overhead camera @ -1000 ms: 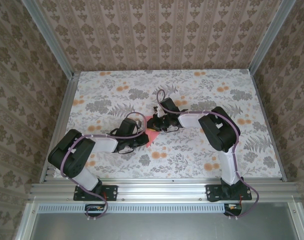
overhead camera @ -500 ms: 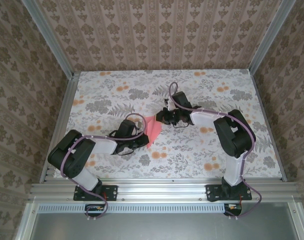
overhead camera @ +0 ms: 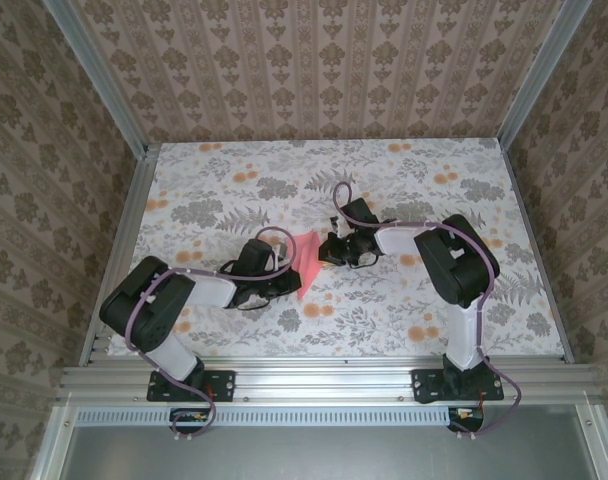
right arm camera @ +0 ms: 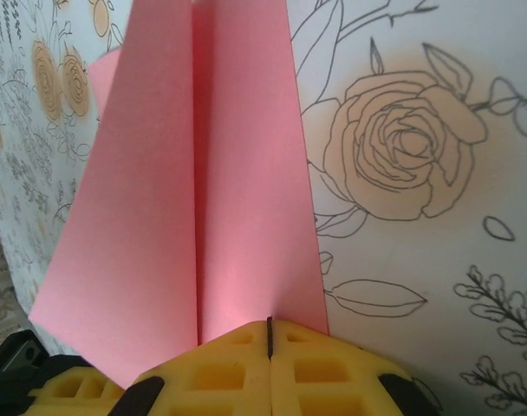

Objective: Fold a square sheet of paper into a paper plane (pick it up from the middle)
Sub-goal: Fourth fold the wing at the center of the table.

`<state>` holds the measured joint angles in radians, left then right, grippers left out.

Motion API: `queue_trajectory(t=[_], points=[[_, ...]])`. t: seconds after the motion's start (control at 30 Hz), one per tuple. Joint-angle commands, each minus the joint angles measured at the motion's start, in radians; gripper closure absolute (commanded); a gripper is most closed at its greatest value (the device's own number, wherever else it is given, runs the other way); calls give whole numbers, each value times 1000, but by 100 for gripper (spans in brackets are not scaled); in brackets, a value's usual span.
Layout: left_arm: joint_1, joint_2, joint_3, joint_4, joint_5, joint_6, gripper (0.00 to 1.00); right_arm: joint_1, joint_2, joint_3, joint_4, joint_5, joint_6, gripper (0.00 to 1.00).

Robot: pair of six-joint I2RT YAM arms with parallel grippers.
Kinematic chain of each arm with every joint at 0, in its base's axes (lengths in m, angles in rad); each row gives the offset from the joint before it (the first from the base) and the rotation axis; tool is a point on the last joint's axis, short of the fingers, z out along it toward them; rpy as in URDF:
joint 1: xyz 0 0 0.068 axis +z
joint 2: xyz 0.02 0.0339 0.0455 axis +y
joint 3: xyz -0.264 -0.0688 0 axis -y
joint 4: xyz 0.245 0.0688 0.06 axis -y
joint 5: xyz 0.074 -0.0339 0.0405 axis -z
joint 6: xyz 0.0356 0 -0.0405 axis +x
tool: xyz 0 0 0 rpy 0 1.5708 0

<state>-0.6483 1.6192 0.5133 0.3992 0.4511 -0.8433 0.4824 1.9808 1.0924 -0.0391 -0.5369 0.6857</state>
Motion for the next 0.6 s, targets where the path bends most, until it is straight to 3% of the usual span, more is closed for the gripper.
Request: queue_trajectory(t=[0.0, 0.37, 0.57], points=[[-28, 32, 44, 13, 46, 55, 100, 7, -73, -68, -90, 90, -30, 94], [-89, 52, 100, -17, 54, 115, 100, 2, -283, -298, -81, 157, 21, 95], [-89, 62, 87, -40, 24, 102, 100, 2, -364, -286, -68, 138, 14, 93]])
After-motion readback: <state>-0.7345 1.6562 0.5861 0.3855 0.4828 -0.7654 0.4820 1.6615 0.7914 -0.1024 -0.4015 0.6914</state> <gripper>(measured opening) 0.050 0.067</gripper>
